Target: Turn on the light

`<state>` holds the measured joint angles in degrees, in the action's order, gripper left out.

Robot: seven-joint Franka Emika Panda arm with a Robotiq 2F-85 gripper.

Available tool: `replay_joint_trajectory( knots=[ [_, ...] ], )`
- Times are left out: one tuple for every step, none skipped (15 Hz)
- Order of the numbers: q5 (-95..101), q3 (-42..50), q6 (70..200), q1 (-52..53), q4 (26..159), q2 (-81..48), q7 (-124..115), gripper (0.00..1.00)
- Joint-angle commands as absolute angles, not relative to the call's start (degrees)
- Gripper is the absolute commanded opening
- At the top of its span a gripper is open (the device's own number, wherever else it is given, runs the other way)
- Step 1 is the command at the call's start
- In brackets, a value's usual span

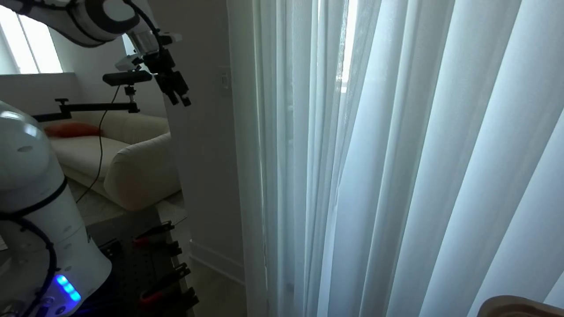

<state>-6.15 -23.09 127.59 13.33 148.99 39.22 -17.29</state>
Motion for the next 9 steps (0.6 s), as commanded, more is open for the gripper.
replay_joint_trajectory(
  knots=[
    [-2.6, -24.1, 130.2, 12.5, 143.2, 33.6, -17.3, 1.00],
    [-1.8, -24.5, 131.0, 12.3, 142.1, 32.6, -17.5, 1.00],
    [-0.5, -24.8, 131.8, 11.8, 140.2, 30.5, -17.6, 1.00],
    [1.1, -25.2, 132.7, 11.1, 138.1, 27.9, -17.8, 1.00],
    [2.8, -25.6, 133.3, 10.3, 135.7, 25.2, -18.1, 1.00],
    [4.9, -26.0, 133.6, 9.5, 133.2, 22.4, -18.6, 1.00],
    [6.8, -26.3, 134.1, 8.8, 131.2, 19.9, -18.9, 1.00],
    [8.5, -26.5, 133.9, 8.4, 128.7, 17.3, -19.2, 1.00],
    [10.3, -26.5, 134.1, 8.1, 126.5, 14.6, -19.3, 1.00]
  ],
)
